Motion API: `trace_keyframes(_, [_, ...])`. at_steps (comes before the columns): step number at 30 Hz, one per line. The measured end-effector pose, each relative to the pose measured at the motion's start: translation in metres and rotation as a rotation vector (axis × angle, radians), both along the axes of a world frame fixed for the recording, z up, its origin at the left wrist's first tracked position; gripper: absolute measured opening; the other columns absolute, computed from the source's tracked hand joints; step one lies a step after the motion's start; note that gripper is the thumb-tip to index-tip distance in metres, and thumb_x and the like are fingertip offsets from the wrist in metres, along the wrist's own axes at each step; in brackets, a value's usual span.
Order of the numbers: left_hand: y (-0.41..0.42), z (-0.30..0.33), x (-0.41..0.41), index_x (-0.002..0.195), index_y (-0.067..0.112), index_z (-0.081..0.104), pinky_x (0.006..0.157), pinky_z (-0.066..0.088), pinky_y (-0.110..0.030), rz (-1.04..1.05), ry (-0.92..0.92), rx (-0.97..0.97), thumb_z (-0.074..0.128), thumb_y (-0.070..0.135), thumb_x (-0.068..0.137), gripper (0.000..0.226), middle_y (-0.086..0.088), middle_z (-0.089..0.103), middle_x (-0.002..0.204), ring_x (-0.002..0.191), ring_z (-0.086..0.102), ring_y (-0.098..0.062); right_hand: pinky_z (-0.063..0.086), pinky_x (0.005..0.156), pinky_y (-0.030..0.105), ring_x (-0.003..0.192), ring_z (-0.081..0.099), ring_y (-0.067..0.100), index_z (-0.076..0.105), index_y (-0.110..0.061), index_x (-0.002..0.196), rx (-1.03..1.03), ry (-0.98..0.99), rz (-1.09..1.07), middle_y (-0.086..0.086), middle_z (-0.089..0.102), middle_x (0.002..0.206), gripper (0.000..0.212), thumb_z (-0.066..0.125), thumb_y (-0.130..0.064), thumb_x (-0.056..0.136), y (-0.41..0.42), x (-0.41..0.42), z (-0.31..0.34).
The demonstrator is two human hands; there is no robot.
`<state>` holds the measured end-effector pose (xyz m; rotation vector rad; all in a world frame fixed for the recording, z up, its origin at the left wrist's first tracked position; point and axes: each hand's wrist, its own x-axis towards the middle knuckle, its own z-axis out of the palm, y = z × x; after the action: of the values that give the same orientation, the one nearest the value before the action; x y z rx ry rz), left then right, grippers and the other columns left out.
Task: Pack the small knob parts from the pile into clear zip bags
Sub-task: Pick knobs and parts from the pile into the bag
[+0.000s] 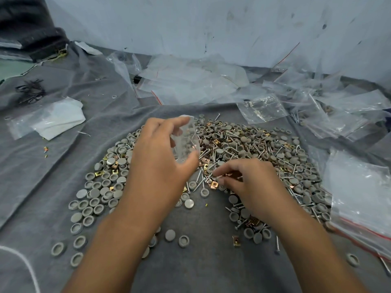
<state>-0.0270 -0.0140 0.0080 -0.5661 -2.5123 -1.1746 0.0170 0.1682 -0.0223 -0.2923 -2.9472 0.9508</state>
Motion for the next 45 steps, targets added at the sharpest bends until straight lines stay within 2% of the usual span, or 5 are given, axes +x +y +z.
trace_keyframes(23, [-0.001, -0.002, 0.001, 0.138, 0.027, 0.057, 0.082, 0.031, 0.003, -0.019, 0.003, -0.012, 0.078, 0.026, 0.083, 0.059, 0.008, 0.051, 0.111, 0.092, 0.049, 0.007, 0.050, 0.086, 0.024, 0.097, 0.061, 0.007, 0.074, -0.025, 0.106, 0.231, 0.145, 0.089, -0.010, 0.064, 0.106, 0.012, 0.065, -0.023, 0.099, -0.013, -0.005, -0.025])
trace_keyframes(32, [0.003, -0.006, 0.001, 0.135, 0.030, 0.057, 0.084, 0.029, 0.002, -0.043, 0.015, -0.051, 0.078, 0.028, 0.081, 0.058, 0.014, 0.048, 0.107, 0.092, 0.044, 0.001, 0.041, 0.049, 0.011, 0.060, 0.056, -0.004, 0.077, -0.020, 0.085, -1.010, 0.121, -0.115, -0.009, 0.071, 0.075, 0.020, 0.062, -0.031, 0.094, -0.007, -0.002, 0.004])
trace_keyframes(35, [0.009, -0.008, 0.005, 0.136, 0.034, 0.054, 0.083, 0.034, -0.002, -0.084, 0.023, -0.097, 0.075, 0.032, 0.081, 0.058, 0.018, 0.044, 0.107, 0.091, 0.045, 0.004, 0.039, 0.049, 0.013, 0.061, 0.048, 0.002, 0.078, -0.028, 0.073, -1.107, 0.120, -0.069, -0.002, 0.063, 0.075, 0.022, 0.062, -0.041, 0.082, -0.011, 0.000, 0.008])
trace_keyframes(38, [0.014, -0.009, 0.010, 0.136, 0.030, 0.055, 0.087, 0.042, -0.016, -0.128, 0.043, -0.139, 0.075, 0.029, 0.081, 0.058, 0.017, 0.044, 0.109, 0.099, 0.047, -0.001, 0.039, 0.050, 0.014, 0.060, 0.045, 0.004, 0.076, -0.028, 0.078, -1.035, 0.200, -0.007, 0.006, 0.058, 0.079, 0.023, 0.062, -0.044, 0.085, -0.014, 0.002, 0.015])
trace_keyframes(45, [0.019, -0.012, 0.010, 0.133, 0.018, 0.060, 0.092, 0.049, -0.038, -0.158, 0.063, -0.160, 0.078, 0.018, 0.078, 0.057, 0.005, 0.052, 0.115, 0.108, 0.054, -0.018, 0.040, 0.070, 0.005, 0.079, 0.063, -0.003, 0.076, -0.024, 0.092, -0.058, 0.651, 0.026, -0.016, 0.069, 0.084, 0.004, 0.078, -0.025, 0.089, -0.026, 0.011, 0.016])
